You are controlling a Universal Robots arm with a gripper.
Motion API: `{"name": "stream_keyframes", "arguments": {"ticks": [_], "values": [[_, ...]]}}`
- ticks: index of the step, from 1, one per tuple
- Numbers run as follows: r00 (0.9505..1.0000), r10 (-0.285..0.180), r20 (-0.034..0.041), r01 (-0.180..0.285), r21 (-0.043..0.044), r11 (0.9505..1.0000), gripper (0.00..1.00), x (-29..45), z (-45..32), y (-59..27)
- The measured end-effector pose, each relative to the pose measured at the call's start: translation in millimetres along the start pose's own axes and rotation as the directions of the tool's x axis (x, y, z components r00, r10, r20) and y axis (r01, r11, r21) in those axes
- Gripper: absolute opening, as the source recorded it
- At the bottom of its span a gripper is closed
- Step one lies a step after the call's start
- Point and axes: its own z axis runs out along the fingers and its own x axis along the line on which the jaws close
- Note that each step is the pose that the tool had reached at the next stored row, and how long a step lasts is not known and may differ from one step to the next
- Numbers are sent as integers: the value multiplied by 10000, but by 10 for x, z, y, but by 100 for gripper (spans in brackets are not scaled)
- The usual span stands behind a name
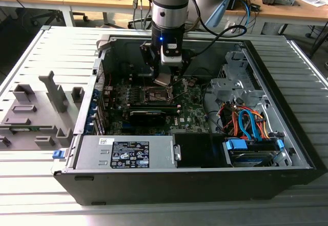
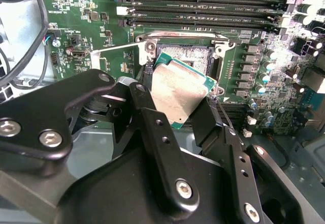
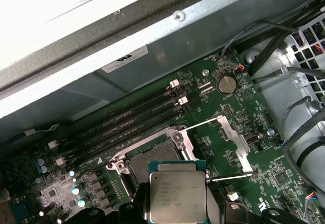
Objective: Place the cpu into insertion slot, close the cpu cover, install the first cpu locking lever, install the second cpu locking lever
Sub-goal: 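Place the cpu into insertion slot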
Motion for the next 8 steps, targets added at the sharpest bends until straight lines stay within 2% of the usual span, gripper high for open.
{"name": "stream_keyframes", "arguments": {"ticks": [8], "values": [[10000, 45, 24, -45, 46, 10000, 54, 0, 0, 0]]}}
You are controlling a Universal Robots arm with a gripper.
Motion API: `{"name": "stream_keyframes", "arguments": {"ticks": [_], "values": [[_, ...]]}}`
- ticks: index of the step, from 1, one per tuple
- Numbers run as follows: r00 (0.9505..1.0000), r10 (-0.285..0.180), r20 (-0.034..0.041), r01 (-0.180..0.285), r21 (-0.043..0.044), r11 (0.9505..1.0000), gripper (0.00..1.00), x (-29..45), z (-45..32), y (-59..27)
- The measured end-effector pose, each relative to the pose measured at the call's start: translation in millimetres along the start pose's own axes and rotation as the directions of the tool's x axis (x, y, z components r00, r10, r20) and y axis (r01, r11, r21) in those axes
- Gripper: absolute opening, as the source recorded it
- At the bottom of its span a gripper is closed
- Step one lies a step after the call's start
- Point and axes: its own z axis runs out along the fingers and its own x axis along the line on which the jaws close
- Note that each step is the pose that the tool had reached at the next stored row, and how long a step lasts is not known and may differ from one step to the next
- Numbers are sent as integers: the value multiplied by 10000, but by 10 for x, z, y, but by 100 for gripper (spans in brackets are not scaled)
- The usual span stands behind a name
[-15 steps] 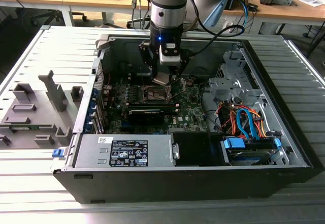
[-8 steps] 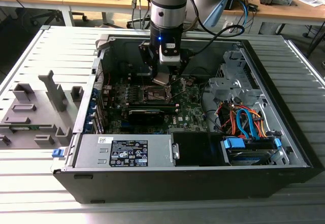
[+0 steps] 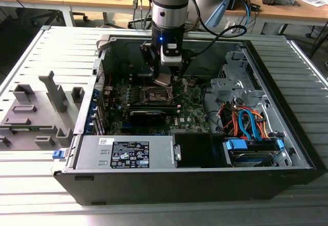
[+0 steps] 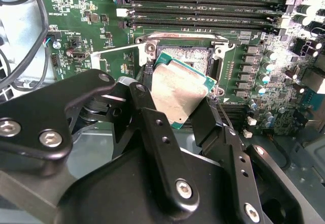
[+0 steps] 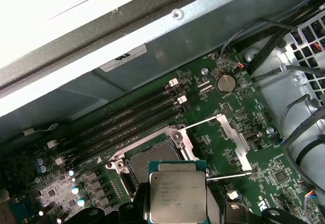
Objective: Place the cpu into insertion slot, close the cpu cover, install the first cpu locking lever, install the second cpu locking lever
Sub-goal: 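Place the cpu into insertion slot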
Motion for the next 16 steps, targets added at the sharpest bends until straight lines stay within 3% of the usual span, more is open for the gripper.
{"name": "stream_keyframes", "arguments": {"ticks": [16], "values": [[10000, 74, 22, -74, 43, 10000, 54, 0, 0, 0]]}}
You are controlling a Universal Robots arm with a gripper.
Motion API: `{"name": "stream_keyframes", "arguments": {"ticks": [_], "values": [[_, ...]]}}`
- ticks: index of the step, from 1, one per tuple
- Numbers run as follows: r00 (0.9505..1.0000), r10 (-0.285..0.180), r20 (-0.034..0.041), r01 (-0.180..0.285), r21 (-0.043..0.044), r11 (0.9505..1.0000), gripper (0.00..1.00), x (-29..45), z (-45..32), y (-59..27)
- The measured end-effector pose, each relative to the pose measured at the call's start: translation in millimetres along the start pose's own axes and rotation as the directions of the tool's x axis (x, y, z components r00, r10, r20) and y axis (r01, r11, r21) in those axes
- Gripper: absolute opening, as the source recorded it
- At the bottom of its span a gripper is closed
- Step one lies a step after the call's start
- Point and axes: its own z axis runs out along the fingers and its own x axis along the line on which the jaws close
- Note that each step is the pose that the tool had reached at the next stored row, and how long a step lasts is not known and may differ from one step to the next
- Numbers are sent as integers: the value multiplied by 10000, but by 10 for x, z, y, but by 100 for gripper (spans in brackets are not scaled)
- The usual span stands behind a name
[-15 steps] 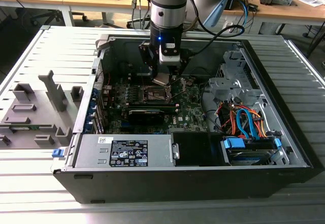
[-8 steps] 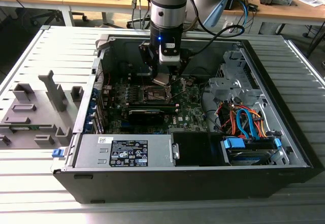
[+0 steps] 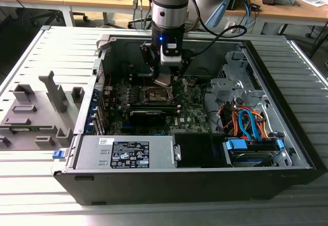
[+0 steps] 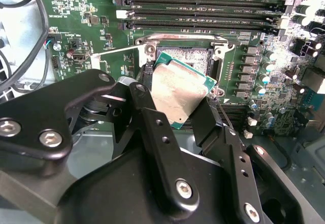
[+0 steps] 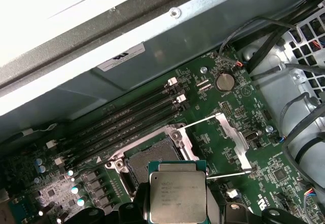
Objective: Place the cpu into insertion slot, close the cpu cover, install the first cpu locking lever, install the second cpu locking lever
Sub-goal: 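Place the cpu into insertion slot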
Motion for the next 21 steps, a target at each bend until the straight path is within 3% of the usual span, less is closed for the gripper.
{"name": "stream_keyframes", "arguments": {"ticks": [21], "values": [[9999, 112, 23, -112, 46, 9999, 54, 0, 0, 0]]}}
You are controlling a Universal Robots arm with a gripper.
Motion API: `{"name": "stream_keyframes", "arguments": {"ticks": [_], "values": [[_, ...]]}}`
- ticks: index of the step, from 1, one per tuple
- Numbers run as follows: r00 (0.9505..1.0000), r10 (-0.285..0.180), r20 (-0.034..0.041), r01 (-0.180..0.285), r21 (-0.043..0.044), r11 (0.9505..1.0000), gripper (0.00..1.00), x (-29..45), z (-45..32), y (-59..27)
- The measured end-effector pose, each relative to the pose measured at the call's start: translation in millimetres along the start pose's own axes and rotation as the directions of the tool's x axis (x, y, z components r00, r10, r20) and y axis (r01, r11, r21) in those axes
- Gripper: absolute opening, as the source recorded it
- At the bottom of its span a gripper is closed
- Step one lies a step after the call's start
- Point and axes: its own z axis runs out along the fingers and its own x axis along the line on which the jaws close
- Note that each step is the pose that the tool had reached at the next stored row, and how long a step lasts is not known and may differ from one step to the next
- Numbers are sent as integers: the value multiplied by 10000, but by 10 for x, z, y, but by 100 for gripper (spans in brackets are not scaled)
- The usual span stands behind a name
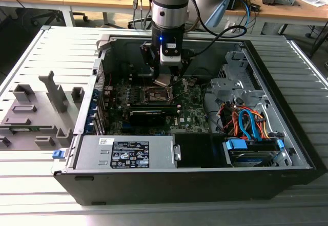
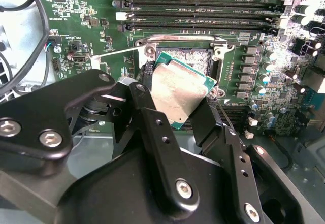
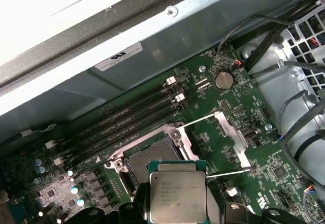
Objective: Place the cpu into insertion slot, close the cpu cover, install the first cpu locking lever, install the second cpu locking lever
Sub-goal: 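Place the cpu into insertion slot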
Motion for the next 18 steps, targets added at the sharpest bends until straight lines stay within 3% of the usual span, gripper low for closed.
{"name": "stream_keyframes", "arguments": {"ticks": [18], "values": [[9997, 249, 19, -249, 40, 9997, 54, 0, 2, 0]]}}
